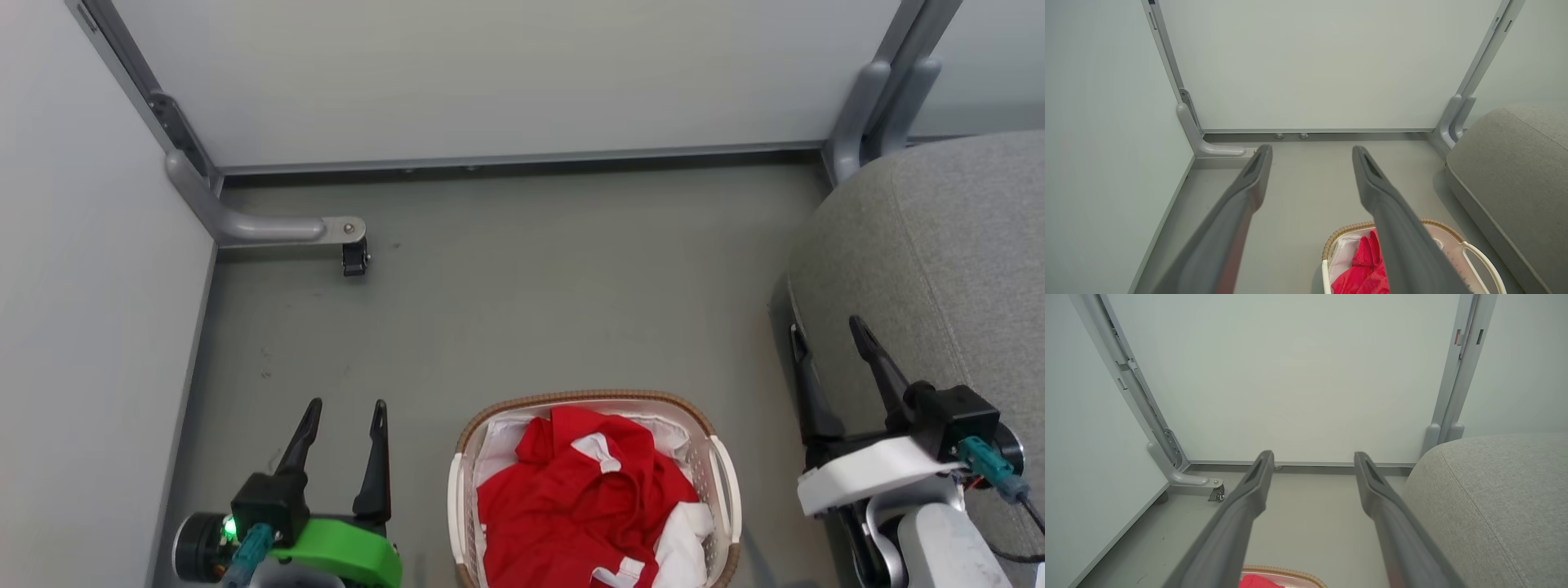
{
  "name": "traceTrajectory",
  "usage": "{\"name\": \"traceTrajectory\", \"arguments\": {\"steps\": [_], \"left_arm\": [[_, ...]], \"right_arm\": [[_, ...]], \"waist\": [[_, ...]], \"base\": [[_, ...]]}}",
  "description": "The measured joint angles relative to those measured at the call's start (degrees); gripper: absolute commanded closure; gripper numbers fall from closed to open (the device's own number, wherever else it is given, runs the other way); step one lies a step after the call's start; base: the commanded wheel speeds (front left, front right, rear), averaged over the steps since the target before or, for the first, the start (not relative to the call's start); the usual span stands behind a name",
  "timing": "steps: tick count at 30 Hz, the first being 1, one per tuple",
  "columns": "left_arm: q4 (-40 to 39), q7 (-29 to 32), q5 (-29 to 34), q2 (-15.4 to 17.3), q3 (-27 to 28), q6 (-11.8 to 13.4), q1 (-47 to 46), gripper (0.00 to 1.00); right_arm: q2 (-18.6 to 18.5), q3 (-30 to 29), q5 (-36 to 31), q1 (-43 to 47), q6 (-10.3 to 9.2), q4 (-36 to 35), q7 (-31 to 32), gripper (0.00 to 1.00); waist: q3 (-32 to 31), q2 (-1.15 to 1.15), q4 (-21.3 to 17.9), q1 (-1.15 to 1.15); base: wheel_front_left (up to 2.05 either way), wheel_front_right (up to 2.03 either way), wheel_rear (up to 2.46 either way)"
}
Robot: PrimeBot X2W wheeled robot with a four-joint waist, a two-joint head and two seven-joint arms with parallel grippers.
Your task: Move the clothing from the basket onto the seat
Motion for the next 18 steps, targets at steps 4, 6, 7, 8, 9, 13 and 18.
{"name": "traceTrajectory", "arguments": {"steps": [4, 6, 7, 8, 9, 13, 18], "left_arm": [[1.33, 0.00, 0.90, 0.02, -2.66, -0.90, -4.61, 0.00], [2.31, 0.00, 1.72, 0.02, -4.41, -1.40, -7.35, 0.00], [2.99, 0.00, 2.16, 0.00, -5.45, -1.57, -9.16, 0.00], [3.79, -0.01, 2.77, 0.00, -6.26, -1.88, -11.05, 0.00], [4.52, 0.00, 3.20, 0.00, -6.92, -1.94, -12.54, 0.00], [9.25, 0.00, 4.79, 0.01, -10.95, -2.78, -18.82, 0.00], [15.72, 0.00, 6.48, 0.02, -18.00, -3.46, -25.62, 0.00]], "right_arm": [[-0.01, -1.38, -0.58, -2.82, 0.00, -0.98, -0.01, 0.00], [-0.02, -2.33, -0.68, -4.53, 0.00, -1.57, -0.07, 0.00], [-0.04, -2.78, -0.75, -5.76, 0.00, -1.94, -0.08, 0.00], [-0.03, -3.23, -0.85, -7.01, 0.00, -2.37, -0.08, 0.00], [-0.04, -3.53, -0.92, -8.01, 0.00, -2.68, -0.08, 0.00], [-0.04, -4.63, -1.04, -12.04, 0.00, -3.94, -0.08, 0.00], [-0.04, -5.94, -0.79, -16.33, 0.01, -5.04, -0.08, 0.00]], "waist": [[3.40, 0.00, -0.11, 0.00], [5.29, 0.00, -0.19, 0.00], [6.47, 0.00, -0.25, 0.00], [7.67, 0.00, -0.31, 0.00], [8.69, 0.00, -0.37, 0.00], [13.65, 0.00, -0.69, 0.01], [20.14, 0.00, -1.30, 0.01]], "base": [[0.00, 0.00, 0.00], [0.00, 0.00, 0.00], [0.00, 0.00, 0.00], [0.00, 0.00, 0.00], [0.00, 0.00, 0.00], [0.00, 0.00, 0.00], [0.00, 0.00, 0.00]]}}
